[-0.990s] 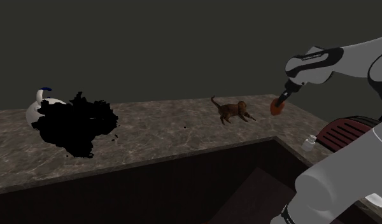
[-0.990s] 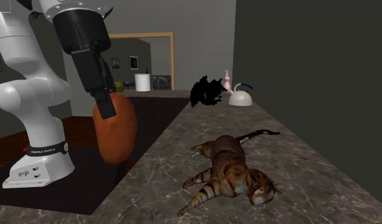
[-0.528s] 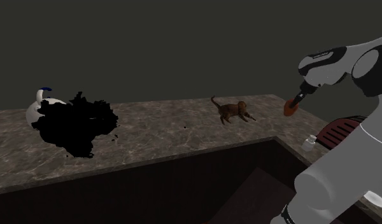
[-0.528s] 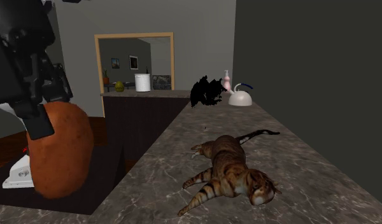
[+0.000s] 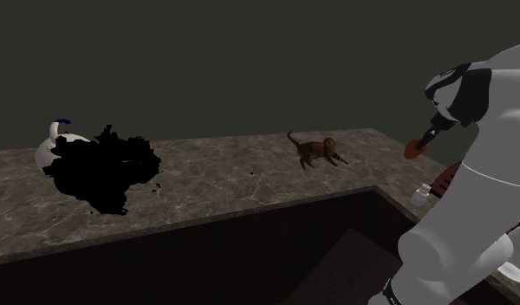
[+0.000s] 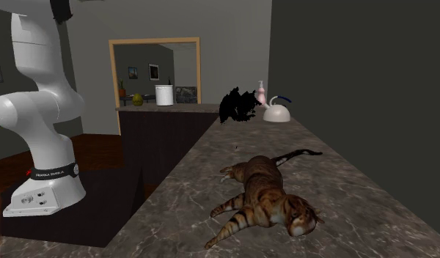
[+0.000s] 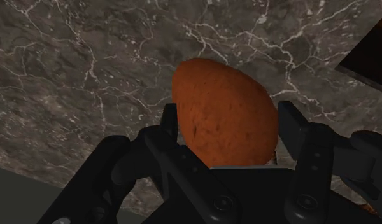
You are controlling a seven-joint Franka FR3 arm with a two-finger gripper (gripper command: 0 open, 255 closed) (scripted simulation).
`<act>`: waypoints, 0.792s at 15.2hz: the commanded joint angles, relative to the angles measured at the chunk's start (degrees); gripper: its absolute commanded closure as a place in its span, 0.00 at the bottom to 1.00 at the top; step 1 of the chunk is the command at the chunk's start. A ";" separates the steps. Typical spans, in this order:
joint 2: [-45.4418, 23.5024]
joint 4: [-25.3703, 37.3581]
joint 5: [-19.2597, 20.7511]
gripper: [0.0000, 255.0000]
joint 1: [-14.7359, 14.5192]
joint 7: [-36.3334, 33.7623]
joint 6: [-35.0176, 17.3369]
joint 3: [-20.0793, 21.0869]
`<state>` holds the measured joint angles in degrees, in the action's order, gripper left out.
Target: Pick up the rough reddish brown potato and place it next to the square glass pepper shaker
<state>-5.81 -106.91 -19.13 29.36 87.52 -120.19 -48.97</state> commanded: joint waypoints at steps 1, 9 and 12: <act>-6.28 6.11 -5.85 1.00 4.04 5.94 3.65 -1.09; -8.01 1.89 -8.34 1.00 4.97 8.47 -1.39 0.33; -8.93 0.57 -9.60 1.00 5.28 9.61 -3.13 0.78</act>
<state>-14.35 -105.80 -28.18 34.45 96.58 -122.60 -48.36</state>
